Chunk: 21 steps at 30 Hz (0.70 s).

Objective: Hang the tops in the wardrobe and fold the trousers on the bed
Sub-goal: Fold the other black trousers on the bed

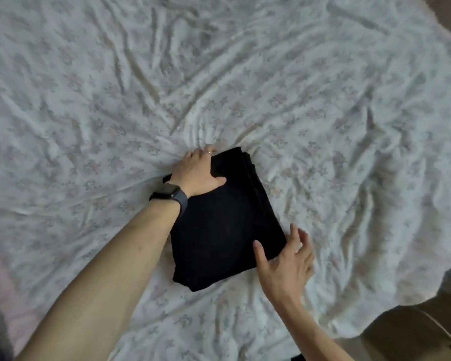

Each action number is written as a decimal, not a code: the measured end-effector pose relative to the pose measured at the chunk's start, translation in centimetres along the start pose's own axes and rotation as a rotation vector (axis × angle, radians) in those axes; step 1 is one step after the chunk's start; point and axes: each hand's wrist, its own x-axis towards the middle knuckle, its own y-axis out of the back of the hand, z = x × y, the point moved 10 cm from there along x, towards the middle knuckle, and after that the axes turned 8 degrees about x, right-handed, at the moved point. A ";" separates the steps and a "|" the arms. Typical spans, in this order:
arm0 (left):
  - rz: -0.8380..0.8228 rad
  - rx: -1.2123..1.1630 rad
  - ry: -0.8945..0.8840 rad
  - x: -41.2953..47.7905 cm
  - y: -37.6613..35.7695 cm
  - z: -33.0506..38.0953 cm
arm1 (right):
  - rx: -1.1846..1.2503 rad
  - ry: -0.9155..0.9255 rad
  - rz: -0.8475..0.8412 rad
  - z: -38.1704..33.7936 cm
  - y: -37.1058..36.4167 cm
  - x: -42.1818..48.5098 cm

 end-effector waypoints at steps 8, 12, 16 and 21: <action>-0.368 -0.212 0.180 0.7 -0.3 -1.1 | 0.839 -0.570 -0.357 1.1 -5.8 -4.6; -0.401 -0.422 0.233 -1.0 -0.7 -1.2 | 0.707 -0.463 -0.235 0.9 -3.5 -3.3; -0.389 -0.637 0.255 -3.6 -1.9 -0.5 | 0.564 -0.330 -0.065 2.0 3.9 1.9; -0.450 -0.990 0.259 -8.9 -8.8 4.3 | 0.415 -0.194 -0.082 4.6 10.6 9.2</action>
